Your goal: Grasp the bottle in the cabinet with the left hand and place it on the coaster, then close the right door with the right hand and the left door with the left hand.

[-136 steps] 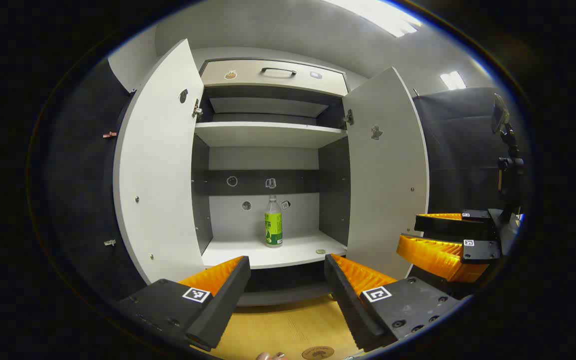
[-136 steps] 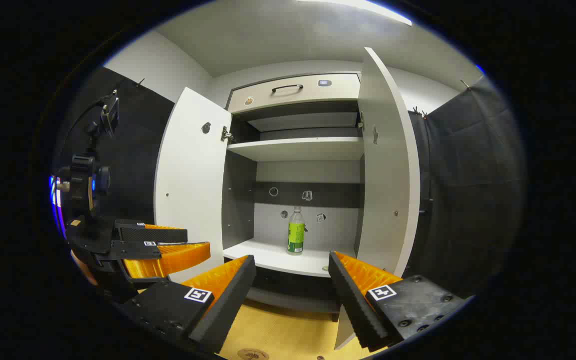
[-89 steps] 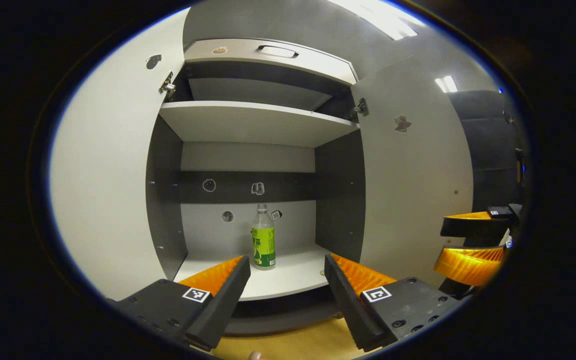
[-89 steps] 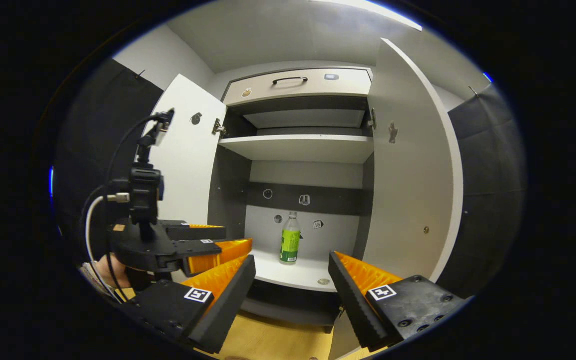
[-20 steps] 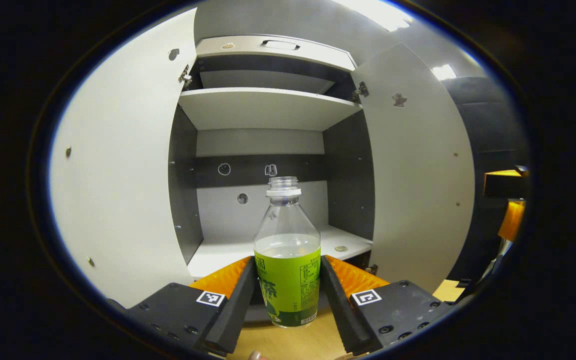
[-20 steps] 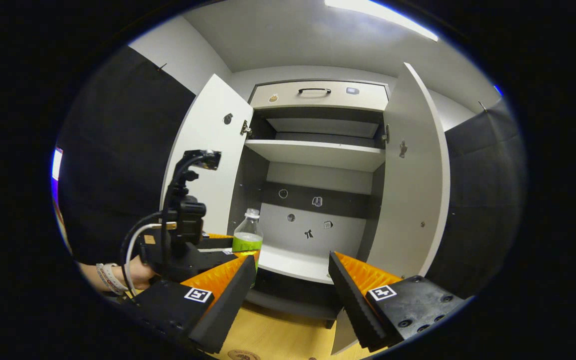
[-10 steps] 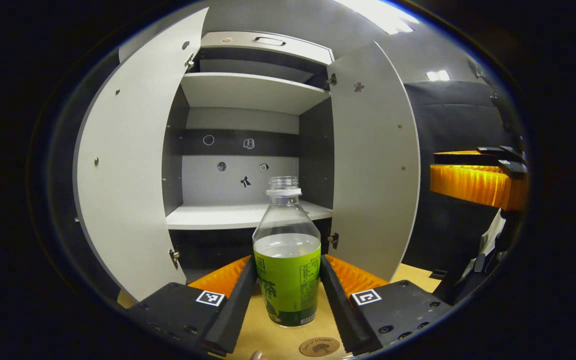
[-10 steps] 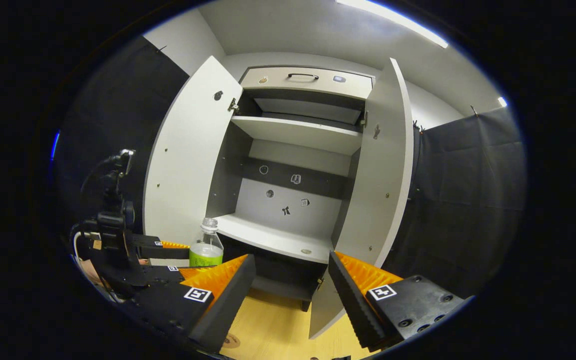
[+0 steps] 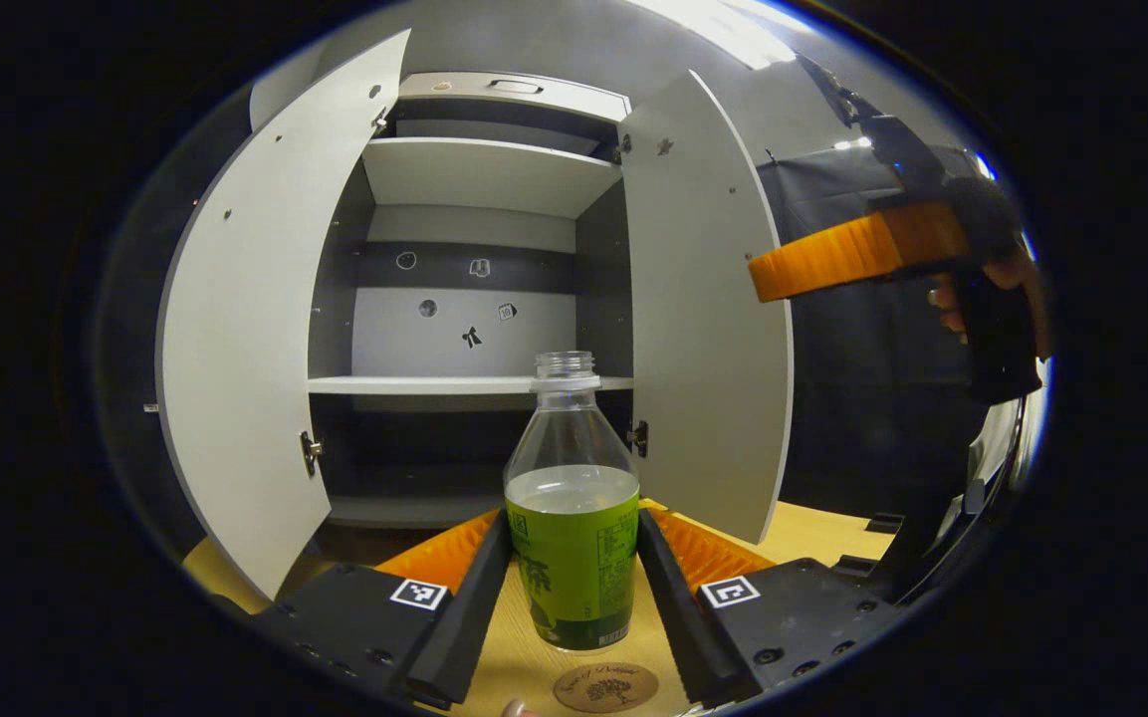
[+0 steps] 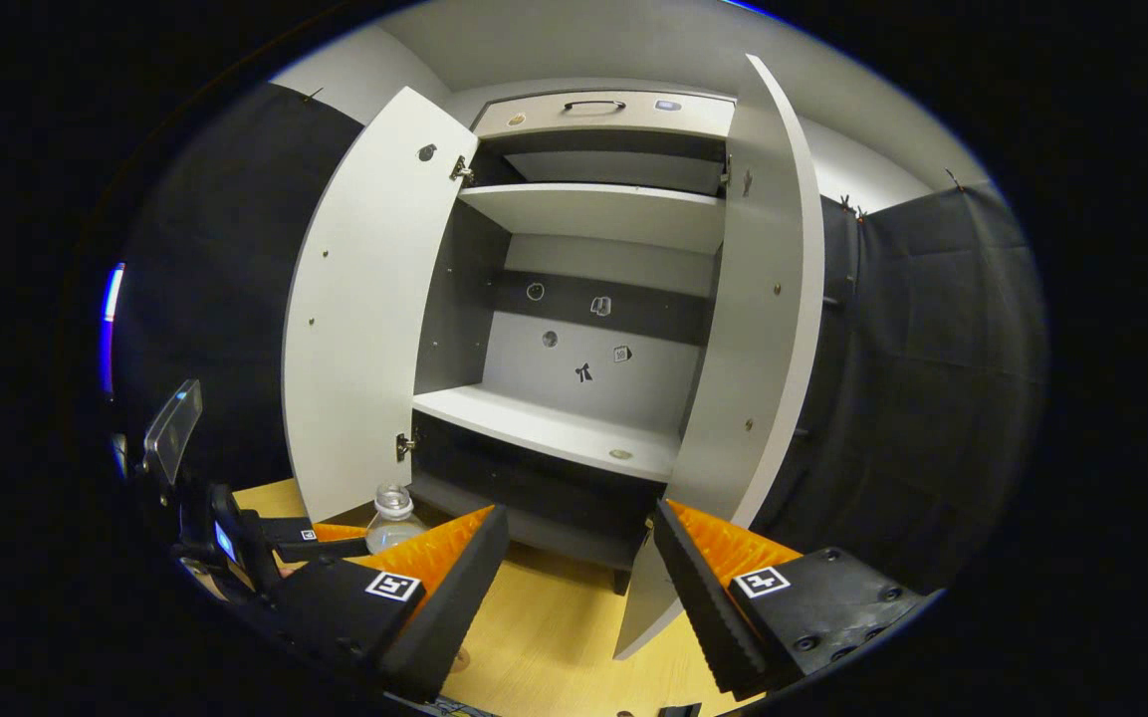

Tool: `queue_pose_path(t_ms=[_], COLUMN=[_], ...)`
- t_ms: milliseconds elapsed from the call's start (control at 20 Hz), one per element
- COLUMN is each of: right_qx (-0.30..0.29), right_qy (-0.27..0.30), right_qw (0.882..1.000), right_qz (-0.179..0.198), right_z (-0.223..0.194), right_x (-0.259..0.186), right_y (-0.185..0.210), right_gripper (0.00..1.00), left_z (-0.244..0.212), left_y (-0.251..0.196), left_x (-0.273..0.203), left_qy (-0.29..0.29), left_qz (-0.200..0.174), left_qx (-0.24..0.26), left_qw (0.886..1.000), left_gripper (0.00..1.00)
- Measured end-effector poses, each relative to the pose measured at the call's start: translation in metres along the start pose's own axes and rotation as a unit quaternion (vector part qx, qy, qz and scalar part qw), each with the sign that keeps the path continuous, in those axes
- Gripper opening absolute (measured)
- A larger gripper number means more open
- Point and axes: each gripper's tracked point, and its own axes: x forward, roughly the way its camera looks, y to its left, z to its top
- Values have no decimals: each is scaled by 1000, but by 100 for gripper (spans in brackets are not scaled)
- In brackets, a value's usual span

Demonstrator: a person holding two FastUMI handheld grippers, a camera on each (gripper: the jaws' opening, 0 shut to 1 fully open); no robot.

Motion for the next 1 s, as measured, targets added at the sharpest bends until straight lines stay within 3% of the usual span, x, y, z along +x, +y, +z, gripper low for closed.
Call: queue_pose_path(t_ms=[250, 600, 1000], right_qx=[5, -6, -3], right_qy=[14, 35, 45], right_qw=[999, 997, 996], right_qz=[29, 75, 82], right_z=[-29, -61, -78], right_x=[0, -14, -17], right_y=[-5, 6, 5], right_gripper=[98, 98, 98], left_z=[-53, -93, -116], left_y=[-13, -17, -26], left_x=[-12, -21, -18], left_qy=[20, 21, 19], left_qz=[28, 52, 48], left_qx=[11, 10, 3], left_qw=[999, 998, 999], left_gripper=[77, 78, 78])
